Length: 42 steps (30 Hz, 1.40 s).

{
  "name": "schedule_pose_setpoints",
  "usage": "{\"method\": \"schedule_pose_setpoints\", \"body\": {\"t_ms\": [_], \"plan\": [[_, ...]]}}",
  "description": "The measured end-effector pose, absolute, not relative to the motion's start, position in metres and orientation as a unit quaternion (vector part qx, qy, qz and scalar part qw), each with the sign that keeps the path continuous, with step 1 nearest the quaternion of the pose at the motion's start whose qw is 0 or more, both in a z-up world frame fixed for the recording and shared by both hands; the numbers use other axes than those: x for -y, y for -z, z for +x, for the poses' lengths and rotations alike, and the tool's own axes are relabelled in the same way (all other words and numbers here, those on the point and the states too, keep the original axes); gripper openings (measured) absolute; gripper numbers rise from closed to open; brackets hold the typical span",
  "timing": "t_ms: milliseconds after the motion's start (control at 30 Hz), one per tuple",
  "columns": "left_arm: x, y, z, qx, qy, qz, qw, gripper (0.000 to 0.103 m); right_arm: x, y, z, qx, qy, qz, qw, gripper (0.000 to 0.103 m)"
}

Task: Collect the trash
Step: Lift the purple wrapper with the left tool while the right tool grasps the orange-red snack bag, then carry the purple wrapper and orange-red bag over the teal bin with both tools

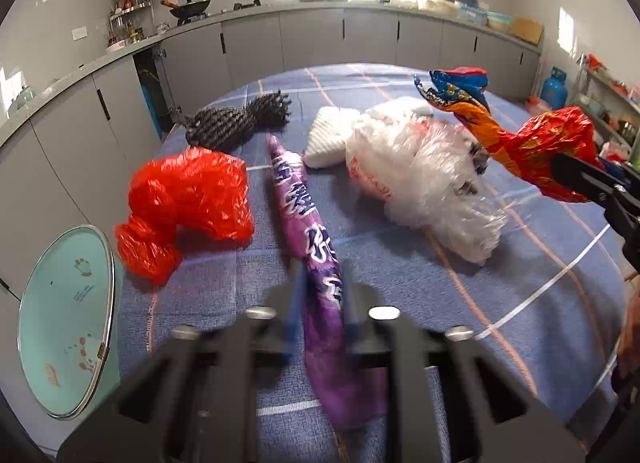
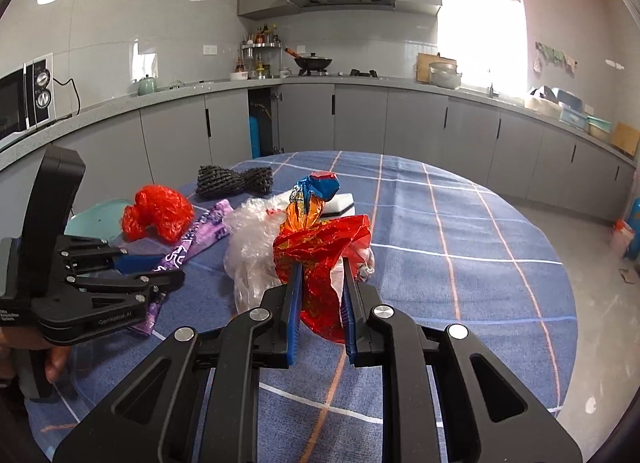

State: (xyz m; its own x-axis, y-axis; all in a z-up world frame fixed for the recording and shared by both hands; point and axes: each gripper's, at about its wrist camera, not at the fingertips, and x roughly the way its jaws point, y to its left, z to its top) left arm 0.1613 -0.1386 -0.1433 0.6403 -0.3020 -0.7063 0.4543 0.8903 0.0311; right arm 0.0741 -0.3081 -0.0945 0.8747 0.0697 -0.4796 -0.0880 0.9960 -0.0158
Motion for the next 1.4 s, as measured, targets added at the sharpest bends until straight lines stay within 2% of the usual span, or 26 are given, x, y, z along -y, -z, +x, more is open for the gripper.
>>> {"method": "schedule_pose_setpoints", "body": {"t_ms": [200,433,800,1400], "plan": [[0.133,0.111,0.141,-0.307,0.199,0.114,0.924,0.006,0.304,0.085,0.072,-0.230,-0.043,-0.015,0.972,0.018],[0.124,0.087,0.126,-0.269,0.189,0.102,0.939,0.006,0.300,0.080,0.074,-0.222,-0.051,-0.011,0.974,0.018],[0.093,0.064,0.127,-0.241,0.152,0.080,0.955,0.006,0.284,0.070,0.084,-0.208,-0.071,-0.006,0.976,0.018],[0.038,0.055,0.123,-0.235,0.094,0.075,0.965,0.006,0.230,0.058,0.104,-0.195,-0.124,-0.012,0.973,0.018]]}}
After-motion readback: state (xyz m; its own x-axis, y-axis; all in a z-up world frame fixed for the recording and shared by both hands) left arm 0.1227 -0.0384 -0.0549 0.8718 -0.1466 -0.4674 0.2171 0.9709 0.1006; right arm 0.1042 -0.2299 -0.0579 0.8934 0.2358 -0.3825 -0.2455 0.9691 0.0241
